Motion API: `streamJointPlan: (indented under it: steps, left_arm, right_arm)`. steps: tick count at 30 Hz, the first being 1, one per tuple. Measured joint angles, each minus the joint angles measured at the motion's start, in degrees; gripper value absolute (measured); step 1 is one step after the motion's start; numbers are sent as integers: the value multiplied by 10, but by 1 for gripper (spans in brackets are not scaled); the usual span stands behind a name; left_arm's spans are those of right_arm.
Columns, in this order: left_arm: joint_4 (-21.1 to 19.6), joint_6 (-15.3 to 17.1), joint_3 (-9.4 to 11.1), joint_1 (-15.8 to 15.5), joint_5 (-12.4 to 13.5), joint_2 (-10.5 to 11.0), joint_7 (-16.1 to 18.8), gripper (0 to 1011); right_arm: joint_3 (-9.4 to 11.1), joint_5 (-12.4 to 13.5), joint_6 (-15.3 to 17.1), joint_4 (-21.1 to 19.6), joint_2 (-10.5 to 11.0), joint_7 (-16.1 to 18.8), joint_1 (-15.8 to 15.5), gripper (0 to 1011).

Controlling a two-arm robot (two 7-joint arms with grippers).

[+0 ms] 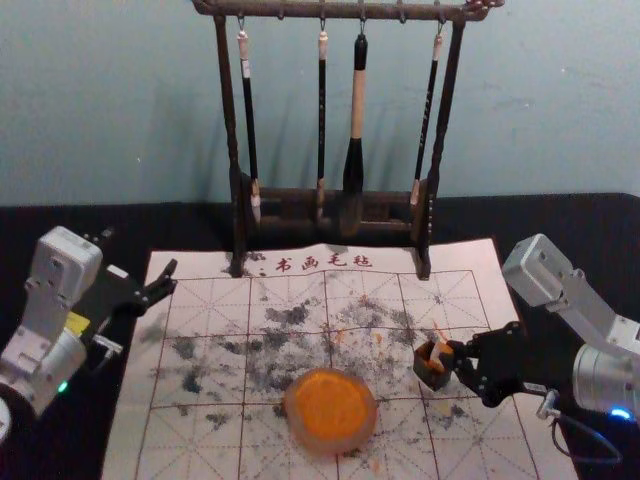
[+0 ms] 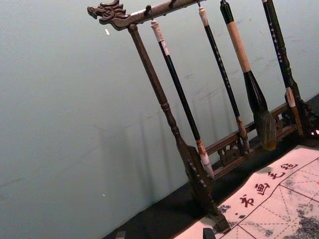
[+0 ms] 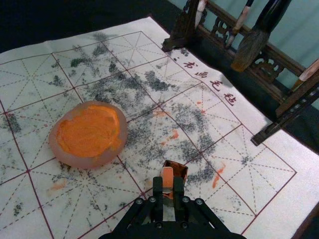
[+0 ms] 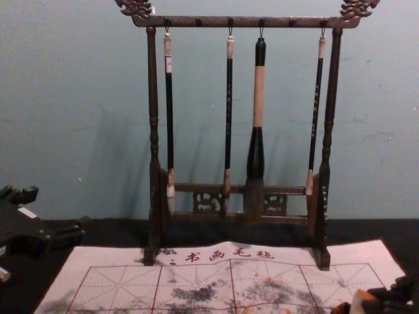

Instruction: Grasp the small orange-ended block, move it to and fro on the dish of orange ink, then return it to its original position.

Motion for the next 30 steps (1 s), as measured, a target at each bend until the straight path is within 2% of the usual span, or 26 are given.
streamJointPlan:
  steps: [13,30]
  left_arm:
    - [0,0,0,0,0,0,0,1001]
    - [0,0,0,0,0,0,0,1001]
  right_arm:
    - [-7,-5,7,5,0,4,5,80]
    - [-5,-7,10,5,0,1,5,81]
